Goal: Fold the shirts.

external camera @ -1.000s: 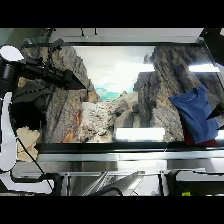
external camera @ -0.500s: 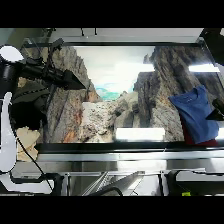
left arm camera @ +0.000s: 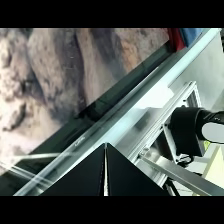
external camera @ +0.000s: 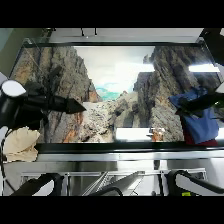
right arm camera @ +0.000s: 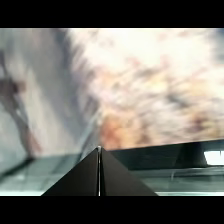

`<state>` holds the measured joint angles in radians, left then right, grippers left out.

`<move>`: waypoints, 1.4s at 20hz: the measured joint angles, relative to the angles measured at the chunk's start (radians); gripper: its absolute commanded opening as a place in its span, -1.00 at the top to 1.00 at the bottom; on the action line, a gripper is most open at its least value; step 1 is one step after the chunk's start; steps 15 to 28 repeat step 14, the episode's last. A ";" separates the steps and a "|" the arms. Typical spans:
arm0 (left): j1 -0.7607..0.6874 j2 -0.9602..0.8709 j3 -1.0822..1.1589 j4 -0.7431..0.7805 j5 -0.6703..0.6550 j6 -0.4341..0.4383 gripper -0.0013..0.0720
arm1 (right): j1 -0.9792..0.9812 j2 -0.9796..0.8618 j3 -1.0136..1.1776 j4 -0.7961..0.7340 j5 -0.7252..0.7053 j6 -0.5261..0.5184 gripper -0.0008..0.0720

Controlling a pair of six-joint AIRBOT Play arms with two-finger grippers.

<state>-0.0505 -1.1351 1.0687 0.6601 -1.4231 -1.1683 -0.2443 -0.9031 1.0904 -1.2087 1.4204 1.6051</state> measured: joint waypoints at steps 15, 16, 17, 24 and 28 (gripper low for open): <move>0.000 0.276 -0.390 0.000 0.163 0.015 0.93 | 0.251 0.080 -0.268 0.017 -0.148 -0.044 0.93; 0.000 0.276 -0.390 0.000 0.163 0.015 0.93 | 0.251 0.080 -0.268 0.017 -0.148 -0.044 0.93; 0.000 0.276 -0.390 0.000 0.163 0.015 0.93 | 0.251 0.080 -0.268 0.017 -0.148 -0.044 0.93; 0.000 0.276 -0.390 0.000 0.163 0.015 0.93 | 0.251 0.080 -0.268 0.017 -0.148 -0.044 0.93; 0.000 0.276 -0.390 0.000 0.163 0.015 0.93 | 0.251 0.080 -0.268 0.017 -0.148 -0.044 0.93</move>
